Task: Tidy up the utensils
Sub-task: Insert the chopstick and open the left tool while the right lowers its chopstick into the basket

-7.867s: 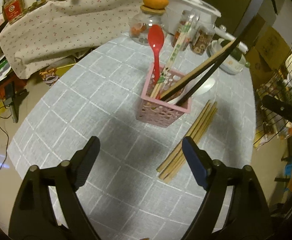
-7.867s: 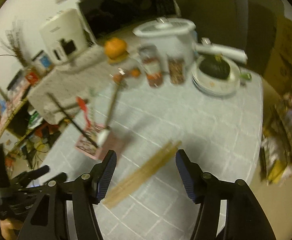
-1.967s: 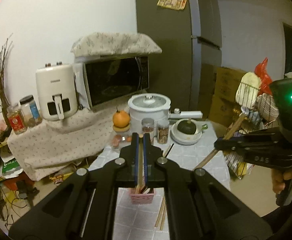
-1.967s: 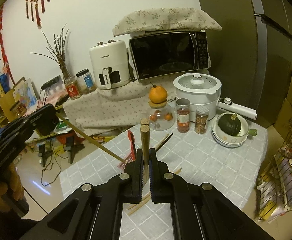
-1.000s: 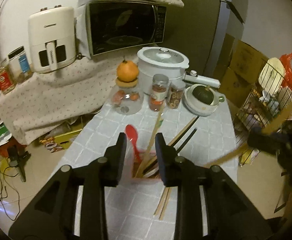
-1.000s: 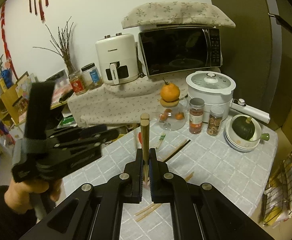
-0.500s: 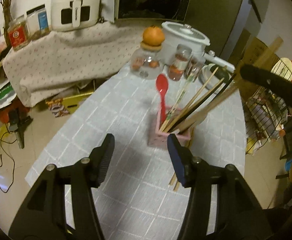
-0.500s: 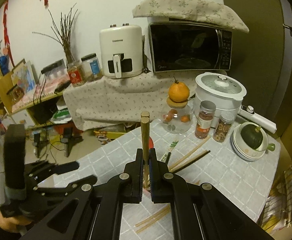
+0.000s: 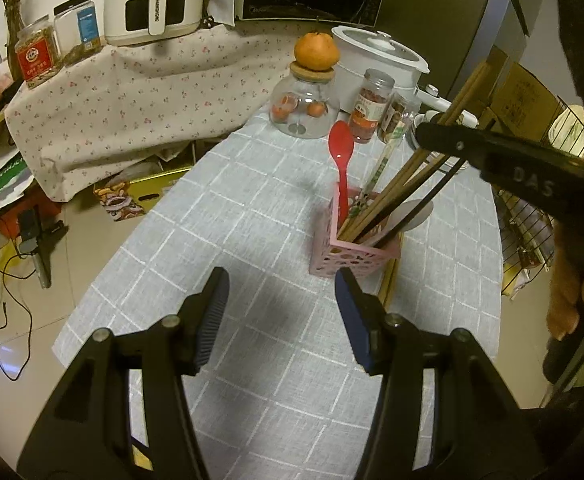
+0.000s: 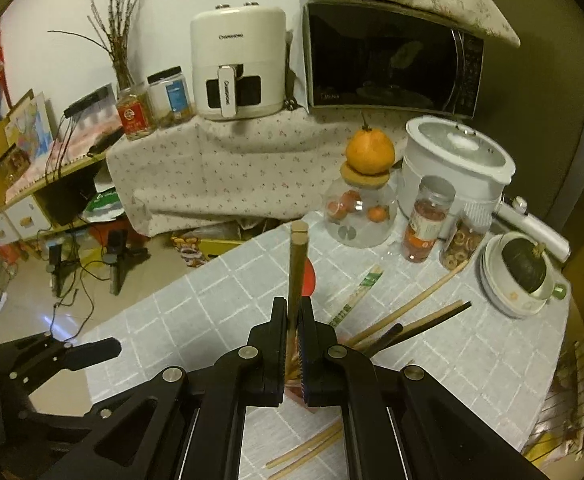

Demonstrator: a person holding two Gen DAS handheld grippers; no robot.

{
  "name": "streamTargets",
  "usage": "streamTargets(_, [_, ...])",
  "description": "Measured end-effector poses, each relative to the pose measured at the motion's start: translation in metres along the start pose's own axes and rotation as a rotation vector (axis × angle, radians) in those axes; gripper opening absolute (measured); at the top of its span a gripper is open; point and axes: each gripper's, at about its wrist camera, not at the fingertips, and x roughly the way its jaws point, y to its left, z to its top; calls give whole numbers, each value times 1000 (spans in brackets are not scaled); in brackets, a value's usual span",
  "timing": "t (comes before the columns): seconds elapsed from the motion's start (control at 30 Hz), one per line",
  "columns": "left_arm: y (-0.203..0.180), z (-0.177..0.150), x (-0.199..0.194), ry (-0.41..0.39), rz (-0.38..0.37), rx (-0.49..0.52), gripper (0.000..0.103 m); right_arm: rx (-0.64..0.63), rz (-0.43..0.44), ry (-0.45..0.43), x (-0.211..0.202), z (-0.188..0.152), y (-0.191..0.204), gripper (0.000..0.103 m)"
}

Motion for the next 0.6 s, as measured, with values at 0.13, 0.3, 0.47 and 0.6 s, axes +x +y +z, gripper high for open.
streamTargets(0.13, [0, 0, 3, 10, -2, -6, 57, -6, -6, -8, 3, -1, 0, 6])
streamTargets(0.3, [1, -2, 7, 22, -5, -20, 57, -18, -5, -9, 6, 0, 5, 6])
streamTargets(0.47, [-1, -2, 9, 30, -9, -21, 57, 1, 7, 3, 13, -1, 3, 6])
streamTargets(0.6, [-3, -2, 8, 25, -12, -17, 58, 0, -14, 13, 22, -2, 3, 7])
